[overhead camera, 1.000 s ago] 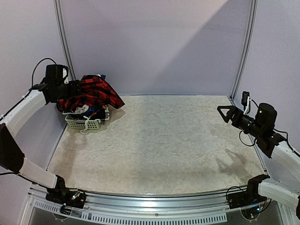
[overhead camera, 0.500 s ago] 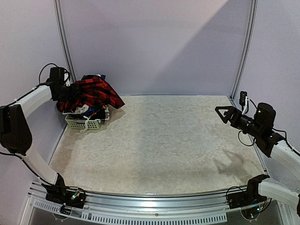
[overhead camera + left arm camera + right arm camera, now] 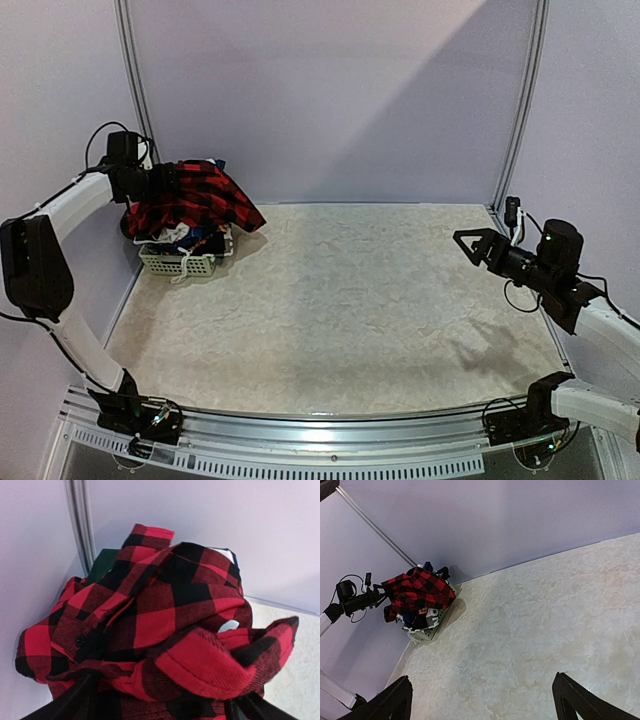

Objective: Fold and stack the mixed laundry pile
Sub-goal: Pick up the crumpled shirt from the bin.

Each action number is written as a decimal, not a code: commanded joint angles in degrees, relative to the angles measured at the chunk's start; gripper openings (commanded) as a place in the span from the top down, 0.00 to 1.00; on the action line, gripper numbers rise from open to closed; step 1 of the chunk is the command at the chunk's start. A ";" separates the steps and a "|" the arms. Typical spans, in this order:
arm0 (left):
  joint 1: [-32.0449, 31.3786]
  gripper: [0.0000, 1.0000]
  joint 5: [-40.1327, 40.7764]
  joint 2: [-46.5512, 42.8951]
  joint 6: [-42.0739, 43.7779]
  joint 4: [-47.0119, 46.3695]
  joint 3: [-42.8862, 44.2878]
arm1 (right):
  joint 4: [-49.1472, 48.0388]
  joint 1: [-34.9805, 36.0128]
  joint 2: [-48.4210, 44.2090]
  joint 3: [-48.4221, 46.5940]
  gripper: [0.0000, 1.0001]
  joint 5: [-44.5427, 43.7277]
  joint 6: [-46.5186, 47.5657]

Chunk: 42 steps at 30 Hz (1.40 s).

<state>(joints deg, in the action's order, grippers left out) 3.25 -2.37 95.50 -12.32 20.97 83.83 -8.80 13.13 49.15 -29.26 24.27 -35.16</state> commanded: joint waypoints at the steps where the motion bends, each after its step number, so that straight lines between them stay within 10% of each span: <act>1: 0.26 0.07 3.94 -2.03 2.71 2.29 1.09 | 0.20 0.66 0.04 -0.26 0.01 -0.01 -0.20; 14: 0.27 0.10 -7.21 7.33 8.47 3.74 8.46 | -0.19 2.42 3.77 -1.42 0.01 0.36 0.18; 22: -1.31 1.00 -8.36 4.83 8.72 0.58 7.30 | 0.62 2.54 3.25 -0.99 0.01 -0.22 0.11; 42: -30.11 1.00 -3.96 -6.79 17.23 15.48 25.59 | 8.64 3.45 -2.17 -6.87 0.01 -3.90 2.13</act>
<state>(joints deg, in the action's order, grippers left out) -19.55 -4.34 88.75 2.00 32.10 105.36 -4.14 15.79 49.52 -33.17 22.65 -34.46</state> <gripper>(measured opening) 0.037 0.989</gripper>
